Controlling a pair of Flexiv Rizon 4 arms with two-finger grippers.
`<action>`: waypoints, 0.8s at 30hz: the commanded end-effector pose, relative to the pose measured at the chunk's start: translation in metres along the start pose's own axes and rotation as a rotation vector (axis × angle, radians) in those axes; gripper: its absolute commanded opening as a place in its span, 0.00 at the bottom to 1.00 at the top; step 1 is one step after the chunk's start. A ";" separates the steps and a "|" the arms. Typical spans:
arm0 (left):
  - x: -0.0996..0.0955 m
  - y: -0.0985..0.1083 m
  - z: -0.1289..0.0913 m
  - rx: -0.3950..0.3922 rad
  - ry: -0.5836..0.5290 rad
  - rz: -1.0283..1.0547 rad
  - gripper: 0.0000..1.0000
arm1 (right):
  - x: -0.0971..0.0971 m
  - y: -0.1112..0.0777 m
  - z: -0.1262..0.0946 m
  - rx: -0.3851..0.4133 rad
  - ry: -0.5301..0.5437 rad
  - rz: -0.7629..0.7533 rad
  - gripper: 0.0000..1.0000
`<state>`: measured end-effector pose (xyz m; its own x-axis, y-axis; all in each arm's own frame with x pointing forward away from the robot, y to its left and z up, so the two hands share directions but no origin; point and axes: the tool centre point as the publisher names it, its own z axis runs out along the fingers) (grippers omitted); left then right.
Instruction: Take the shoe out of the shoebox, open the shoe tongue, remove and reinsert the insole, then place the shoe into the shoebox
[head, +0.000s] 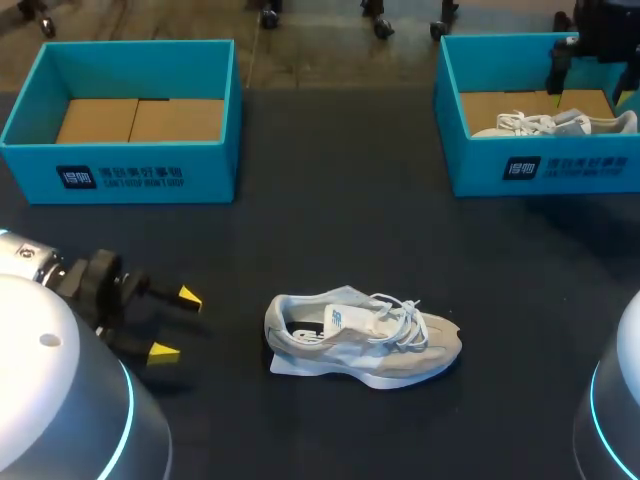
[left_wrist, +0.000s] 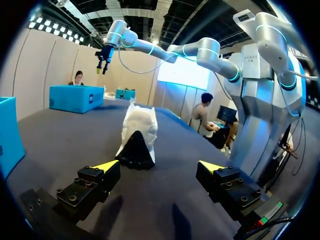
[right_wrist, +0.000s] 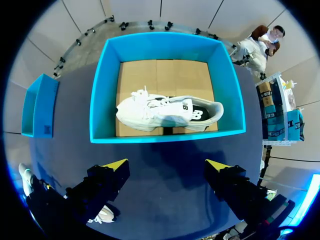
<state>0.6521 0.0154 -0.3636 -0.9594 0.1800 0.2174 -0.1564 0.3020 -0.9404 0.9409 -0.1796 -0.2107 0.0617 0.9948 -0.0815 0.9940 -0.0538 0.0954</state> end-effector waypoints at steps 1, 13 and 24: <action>-0.015 0.012 0.009 0.031 -0.024 0.020 1.00 | 0.000 0.000 0.000 -0.001 0.000 0.000 1.00; -0.032 0.005 0.038 0.036 -0.042 0.031 1.00 | 0.000 0.000 0.000 -0.001 0.000 0.000 1.00; -0.032 0.005 0.038 0.036 -0.042 0.031 1.00 | 0.000 0.000 0.000 -0.001 0.000 0.000 1.00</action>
<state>0.6733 -0.0242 -0.3854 -0.9722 0.1515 0.1783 -0.1343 0.2628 -0.9555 0.9409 -0.1796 -0.2107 0.0617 0.9948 -0.0815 0.9940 -0.0538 0.0954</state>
